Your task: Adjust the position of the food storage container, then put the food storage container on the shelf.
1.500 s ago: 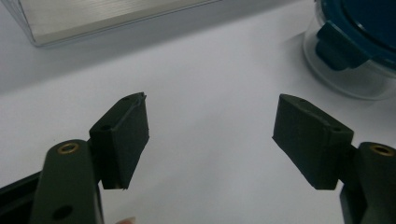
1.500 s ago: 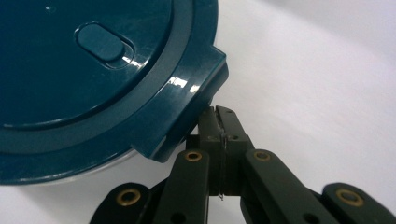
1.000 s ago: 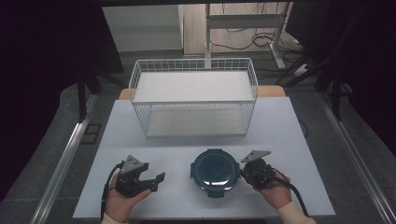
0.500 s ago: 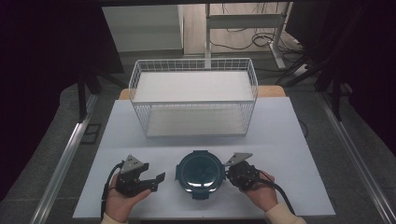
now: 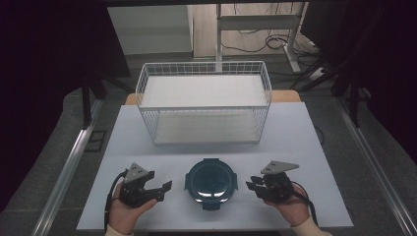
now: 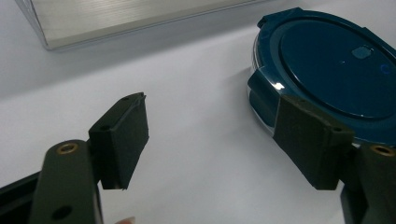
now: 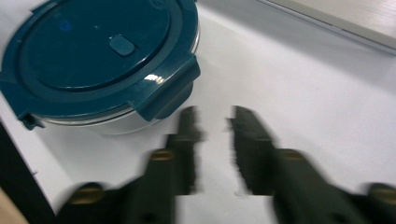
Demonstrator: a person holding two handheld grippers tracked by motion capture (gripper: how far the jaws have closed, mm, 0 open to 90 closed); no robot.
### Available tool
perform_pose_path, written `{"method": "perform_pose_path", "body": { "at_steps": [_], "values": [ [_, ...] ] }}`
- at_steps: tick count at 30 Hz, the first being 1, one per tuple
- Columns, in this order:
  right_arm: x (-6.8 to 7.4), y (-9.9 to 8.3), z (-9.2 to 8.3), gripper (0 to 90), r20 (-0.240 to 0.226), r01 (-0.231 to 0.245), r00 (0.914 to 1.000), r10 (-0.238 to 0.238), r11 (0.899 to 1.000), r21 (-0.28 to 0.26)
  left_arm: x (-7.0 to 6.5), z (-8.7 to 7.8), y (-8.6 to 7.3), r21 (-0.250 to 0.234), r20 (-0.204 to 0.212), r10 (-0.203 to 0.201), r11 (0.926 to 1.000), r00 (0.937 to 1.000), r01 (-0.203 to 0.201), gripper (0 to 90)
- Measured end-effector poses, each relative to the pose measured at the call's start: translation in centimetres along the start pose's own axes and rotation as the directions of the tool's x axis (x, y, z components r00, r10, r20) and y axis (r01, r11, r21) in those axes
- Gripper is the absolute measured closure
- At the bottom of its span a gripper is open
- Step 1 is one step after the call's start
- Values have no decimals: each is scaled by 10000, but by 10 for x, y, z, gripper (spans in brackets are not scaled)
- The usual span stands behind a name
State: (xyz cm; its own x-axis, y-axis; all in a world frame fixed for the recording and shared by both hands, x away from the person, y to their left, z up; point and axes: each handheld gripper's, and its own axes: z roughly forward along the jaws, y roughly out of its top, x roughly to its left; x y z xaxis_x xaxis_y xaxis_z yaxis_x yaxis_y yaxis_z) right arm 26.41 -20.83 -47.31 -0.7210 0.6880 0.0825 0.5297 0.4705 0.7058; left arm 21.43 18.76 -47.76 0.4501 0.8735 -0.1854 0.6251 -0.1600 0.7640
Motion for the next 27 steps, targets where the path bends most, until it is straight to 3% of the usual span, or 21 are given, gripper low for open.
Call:
{"method": "perform_pose_path", "body": {
  "at_steps": [1,7,14,18,21,26,27],
  "values": [
    [-3,-3,-1,503,-48,-175,9998,174,9996,-244,0,0,0,-18,-22,27,10000,10000,-27,260],
    [-6,-2,-5,309,-394,-589,9977,559,9952,-788,2,-1,-2,-115,-228,-177,9998,9996,174,243],
    [-6,-3,-3,255,-607,-535,9970,490,9958,-744,7,-2,-3,-121,-65,-524,9986,9986,524,240],
    [-8,-3,-6,240,-973,-1019,9910,916,9891,-1065,5,-1,-3,-140,76,-596,9981,9982,597,225],
    [-8,-2,-7,204,-935,-1171,9899,1069,9869,-1110,3,-5,0,-284,-419,-554,9981,9976,543,177],
    [-7,-1,-10,175,-914,-1355,9879,1251,9837,-1184,3,-6,3,-394,-37,-758,9964,9971,756,171],
    [-5,-2,-11,166,-984,-1520,9851,1410,9817,-1147,3,-3,3,-240,334,-920,9954,9952,928,168]
  ]
}}
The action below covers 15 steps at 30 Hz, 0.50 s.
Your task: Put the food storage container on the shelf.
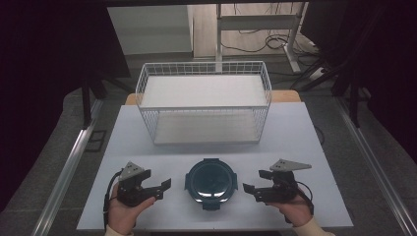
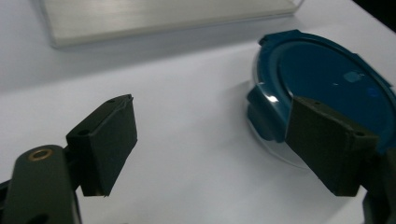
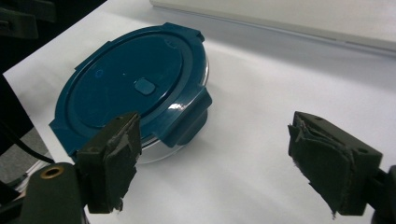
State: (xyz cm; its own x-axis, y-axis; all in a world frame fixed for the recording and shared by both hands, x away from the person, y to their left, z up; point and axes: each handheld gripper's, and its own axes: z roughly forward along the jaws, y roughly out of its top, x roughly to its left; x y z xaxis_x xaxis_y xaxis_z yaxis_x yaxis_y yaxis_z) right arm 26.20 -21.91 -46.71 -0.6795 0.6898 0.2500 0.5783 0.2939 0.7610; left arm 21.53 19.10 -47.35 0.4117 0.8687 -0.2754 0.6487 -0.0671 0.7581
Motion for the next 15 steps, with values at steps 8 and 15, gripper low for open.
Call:
{"method": "perform_pose_path", "body": {
  "at_steps": [8,15],
  "values": [
    [10,2,1,137,-163,-221,9996,223,9997,109,-6,-1,2,-26,163,83,10000,9998,-82,164],
    [15,14,5,101,-379,-828,9958,831,9965,108,-13,7,6,338,1026,-43,9994,9947,8,183]
  ]
}}
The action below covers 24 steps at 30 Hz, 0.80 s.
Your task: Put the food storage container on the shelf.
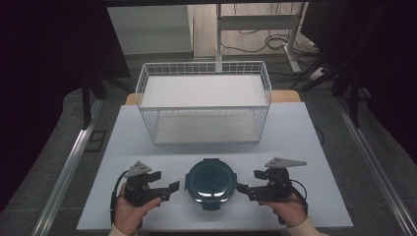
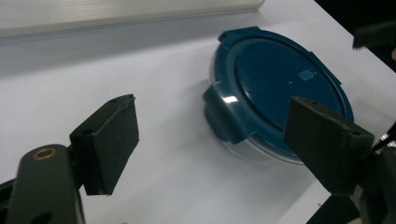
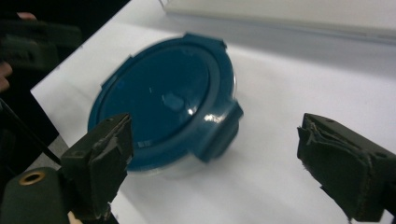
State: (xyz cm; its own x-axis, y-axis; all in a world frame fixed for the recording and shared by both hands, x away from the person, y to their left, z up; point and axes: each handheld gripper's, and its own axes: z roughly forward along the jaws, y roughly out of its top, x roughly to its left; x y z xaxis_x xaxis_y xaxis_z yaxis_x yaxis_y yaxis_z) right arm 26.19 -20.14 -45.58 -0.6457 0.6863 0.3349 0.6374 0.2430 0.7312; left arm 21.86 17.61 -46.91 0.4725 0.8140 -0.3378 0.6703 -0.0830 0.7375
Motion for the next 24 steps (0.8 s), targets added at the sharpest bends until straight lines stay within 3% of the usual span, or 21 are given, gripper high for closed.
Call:
{"method": "perform_pose_path", "body": {
  "at_steps": [5,8,12,14,20,22,23,24],
  "values": [
    [2,12,6,91,-173,-407,9990,405,9991,-70,-3,11,8,363,492,-249,9991,9985,232,173],
    [3,18,21,87,-375,-785,9962,789,9968,126,0,20,13,903,1258,-791,9936,9889,680,170],
    [-1,11,38,86,-372,-1124,9927,1145,9922,535,2,25,14,994,1219,-892,9920,9885,773,163],
    [-2,8,40,87,-414,-1177,9919,1204,9910,634,3,30,12,1045,1502,-1295,9879,9801,1145,158],
    [-2,2,45,100,-671,-1270,9889,1329,9882,859,5,39,8,1241,1753,-1719,9806,9694,1515,153],
    [-2,0,50,100,-720,-1363,9870,1437,9857,995,5,44,7,1346,1859,-1901,9768,9640,1666,153],
    [-3,-1,52,99,-698,-1433,9861,1510,9841,1049,6,49,6,1420,1976,-2079,9730,9580,1819,153],
    [-3,-1,52,99,-698,-1433,9861,1510,9841,1049,6,49,6,1420,1976,-2079,9730,9580,1819,154]
  ]
}}
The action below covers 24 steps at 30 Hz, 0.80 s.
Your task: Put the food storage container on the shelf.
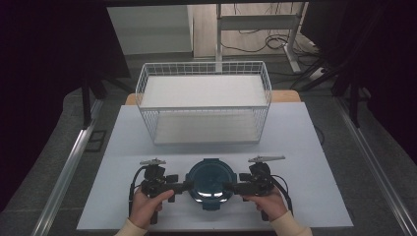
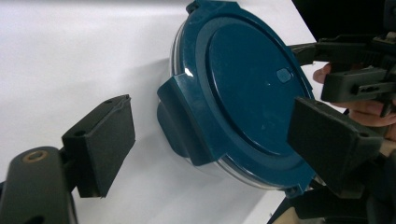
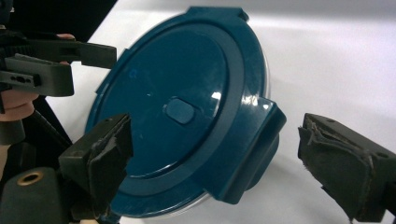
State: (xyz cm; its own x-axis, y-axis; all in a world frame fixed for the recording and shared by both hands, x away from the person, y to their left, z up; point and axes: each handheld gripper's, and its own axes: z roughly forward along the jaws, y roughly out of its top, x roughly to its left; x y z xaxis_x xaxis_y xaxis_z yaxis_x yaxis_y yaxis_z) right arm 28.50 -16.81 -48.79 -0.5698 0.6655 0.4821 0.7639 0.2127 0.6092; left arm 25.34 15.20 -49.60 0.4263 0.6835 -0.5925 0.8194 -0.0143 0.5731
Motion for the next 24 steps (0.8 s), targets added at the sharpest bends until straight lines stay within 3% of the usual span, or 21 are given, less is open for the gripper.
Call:
{"method": "perform_pose_path", "body": {
  "at_steps": [2,4,7,12,13,14,16,20,21,22,24],
  "values": [
    [-5,-1,6,97,-65,-346,9994,347,9993,111,4,9,-1,152,338,-387,9992,9987,382,154],
    [-5,-2,7,94,-116,-467,9988,469,9988,147,5,13,-2,209,406,-496,9986,9979,488,154],
    [-9,-2,15,92,-403,-1073,9933,1082,9939,241,8,24,-4,400,700,-777,9964,9945,750,165],
    [-9,-3,22,93,-600,-1298,9894,1324,9905,450,10,27,-6,519,930,-908,9949,9915,862,182],
    [-9,-4,23,108,-717,-1463,9860,1503,9875,578,11,28,-7,560,1155,-1036,9936,9879,977,212],
    [-9,-4,23,108,-717,-1463,9860,1503,9875,578,11,28,-7,560,1155,-1036,9936,9879,977,212],
    [-10,-6,24,152,-1016,-1743,9782,1809,9821,712,11,29,-7,556,1123,-1028,9937,9883,970,231],
    [-11,-6,21,219,-981,-1932,9751,1989,9790,652,13,28,-6,587,1196,-1222,9915,9853,1158,250],
    [-14,-5,18,258,-1114,-2245,9666,2308,9722,661,14,27,-6,622,1200,-1411,9890,9827,1344,267],
    [-14,-5,18,258,-1114,-2245,9666,2308,9722,661,14,27,-6,622,1200,-1411,9890,9827,1344,272],
    [-16,-6,15,306,-1196,-2566,9582,2599,9656,424,13,26,-6,603,1161,-1484,9880,9821,1421,280]
  ]
}}
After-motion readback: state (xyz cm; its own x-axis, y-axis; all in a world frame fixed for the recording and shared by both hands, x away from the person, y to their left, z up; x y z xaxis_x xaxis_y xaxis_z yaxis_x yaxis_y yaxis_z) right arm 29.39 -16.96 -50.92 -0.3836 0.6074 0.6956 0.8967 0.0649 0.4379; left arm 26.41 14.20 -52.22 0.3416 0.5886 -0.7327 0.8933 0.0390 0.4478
